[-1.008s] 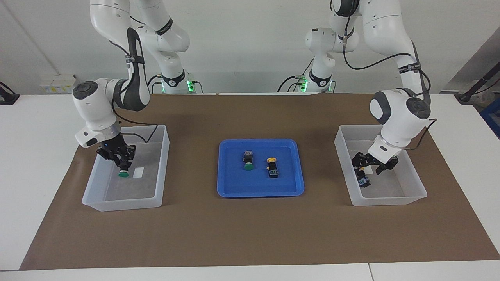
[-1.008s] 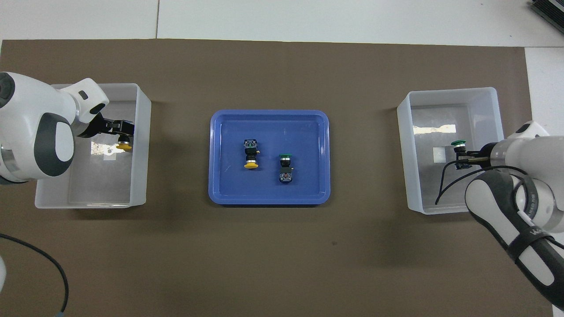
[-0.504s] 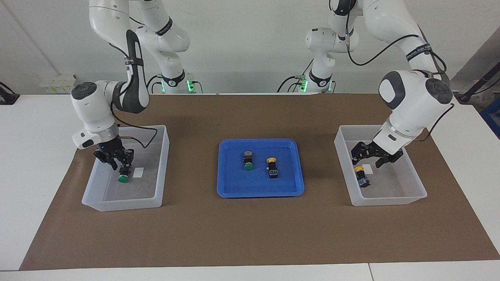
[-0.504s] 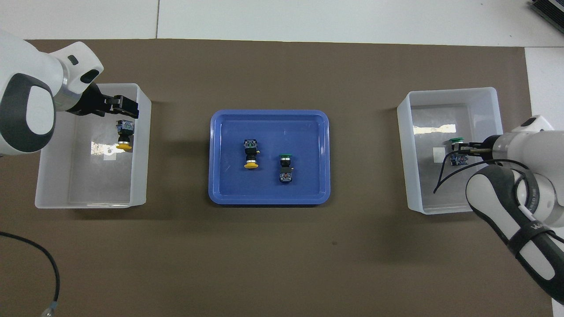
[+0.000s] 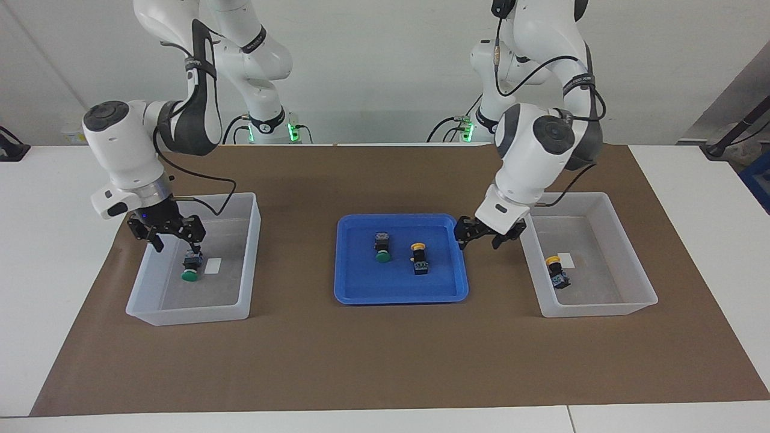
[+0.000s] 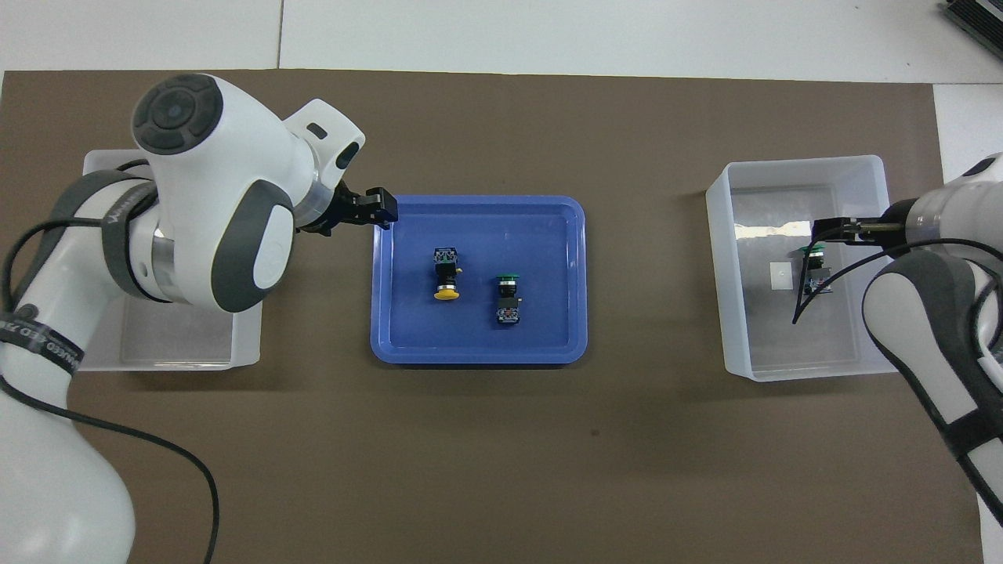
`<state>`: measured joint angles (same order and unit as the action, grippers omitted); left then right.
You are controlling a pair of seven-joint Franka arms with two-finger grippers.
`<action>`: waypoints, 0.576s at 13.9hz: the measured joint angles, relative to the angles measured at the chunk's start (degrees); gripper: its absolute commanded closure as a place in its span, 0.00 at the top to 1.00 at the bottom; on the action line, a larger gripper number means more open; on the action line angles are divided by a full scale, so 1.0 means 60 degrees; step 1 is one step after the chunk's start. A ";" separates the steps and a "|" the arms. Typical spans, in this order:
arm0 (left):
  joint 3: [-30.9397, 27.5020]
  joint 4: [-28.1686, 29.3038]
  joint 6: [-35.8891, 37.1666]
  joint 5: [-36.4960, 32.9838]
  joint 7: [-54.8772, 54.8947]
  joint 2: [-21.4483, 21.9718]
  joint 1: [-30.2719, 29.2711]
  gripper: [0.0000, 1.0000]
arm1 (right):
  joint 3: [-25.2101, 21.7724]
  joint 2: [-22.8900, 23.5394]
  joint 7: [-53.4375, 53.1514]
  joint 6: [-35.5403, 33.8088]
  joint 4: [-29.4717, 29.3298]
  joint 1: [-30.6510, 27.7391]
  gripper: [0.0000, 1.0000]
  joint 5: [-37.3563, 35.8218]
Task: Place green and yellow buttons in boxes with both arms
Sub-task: 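Return the left gripper and the right gripper to the blue tray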
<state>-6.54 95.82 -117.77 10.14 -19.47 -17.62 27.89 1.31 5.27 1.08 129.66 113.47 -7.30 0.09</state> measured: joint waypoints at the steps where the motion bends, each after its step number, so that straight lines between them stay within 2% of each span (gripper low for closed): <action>1: -0.0002 0.0352 -0.0521 0.0000 -0.0280 0.0018 0.0232 0.79 | 0.0011 -0.0093 -0.0335 -0.0313 -0.0245 0.0260 1.00 0.0004; 5: -0.0001 0.1764 -0.2437 0.0002 -0.1092 0.0041 0.1002 0.79 | 0.0059 -0.0178 -0.1842 -0.0641 -0.0634 0.1535 1.00 0.0011; 8: -0.0002 0.2359 -0.3398 0.0002 -0.1628 -0.0057 0.1562 0.79 | 0.0081 -0.0167 -0.3237 -0.0611 -0.0636 0.2593 1.00 0.0012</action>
<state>-6.56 109.98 -138.16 10.15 -29.24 -17.96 37.27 1.80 4.27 -18.34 125.99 109.65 8.26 0.16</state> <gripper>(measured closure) 0.207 0.000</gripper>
